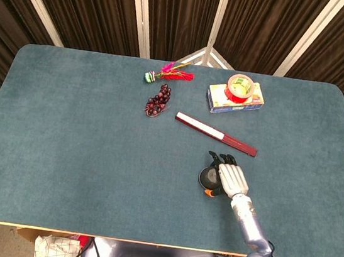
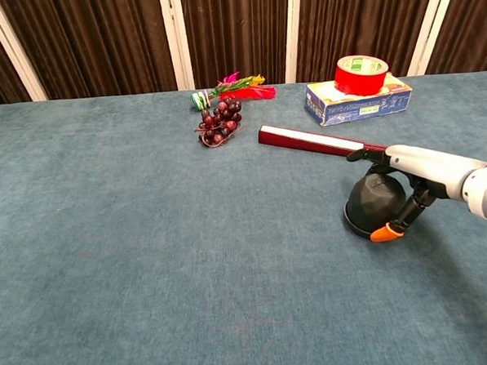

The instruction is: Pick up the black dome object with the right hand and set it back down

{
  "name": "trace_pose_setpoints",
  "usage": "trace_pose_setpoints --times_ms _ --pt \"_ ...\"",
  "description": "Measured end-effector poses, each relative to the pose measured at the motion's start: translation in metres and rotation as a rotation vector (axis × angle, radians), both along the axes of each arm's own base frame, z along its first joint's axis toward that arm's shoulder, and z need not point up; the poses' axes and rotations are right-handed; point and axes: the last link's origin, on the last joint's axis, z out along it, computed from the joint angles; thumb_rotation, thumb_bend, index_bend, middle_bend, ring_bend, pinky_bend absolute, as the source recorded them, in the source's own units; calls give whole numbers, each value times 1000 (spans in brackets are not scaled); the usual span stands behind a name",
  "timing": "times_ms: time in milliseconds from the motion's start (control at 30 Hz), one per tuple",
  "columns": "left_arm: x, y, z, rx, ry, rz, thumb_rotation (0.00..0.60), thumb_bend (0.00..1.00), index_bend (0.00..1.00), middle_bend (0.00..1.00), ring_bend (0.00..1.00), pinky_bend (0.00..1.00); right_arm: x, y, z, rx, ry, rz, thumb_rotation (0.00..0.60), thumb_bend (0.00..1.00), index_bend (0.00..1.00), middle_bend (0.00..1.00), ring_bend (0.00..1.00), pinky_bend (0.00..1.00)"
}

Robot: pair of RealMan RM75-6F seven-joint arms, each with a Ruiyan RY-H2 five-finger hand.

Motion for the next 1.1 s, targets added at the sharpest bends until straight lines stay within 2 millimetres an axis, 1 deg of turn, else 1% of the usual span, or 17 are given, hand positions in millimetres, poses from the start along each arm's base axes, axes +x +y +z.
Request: trace_pose_setpoints --times_ms 267,433,667,767,900,967,1100 --pt "0 0 0 0 2 2 600 311 138 0 0 88 1 1 2 -16 -10 26 600 120 79 420 172 0" --pt "0 0 -1 -2 3 1 600 311 138 0 0 88 4 2 9 -29 -32 48 600 120 88 439 188 0" --pt "0 -1 -1 -4 3 2 600 311 138 0 0 88 10 3 20 -35 -52 63 600 120 88 440 190 0" --pt "0 -1 -1 -4 2 2 600 311 138 0 0 88 7 4 20 -19 -31 59 600 120 89 444 194 0" --pt "0 -1 0 -2 1 2 600 311 138 0 0 88 6 5 19 -9 -12 60 600 120 114 465 218 0" --pt "0 -1 0 -2 1 3 600 311 138 0 0 88 8 4 20 -15 -32 58 600 120 120 468 223 0" --pt "0 0 0 -1 1 3 600 311 138 0 0 88 15 2 25 -14 -135 37 600 120 124 468 224 0"
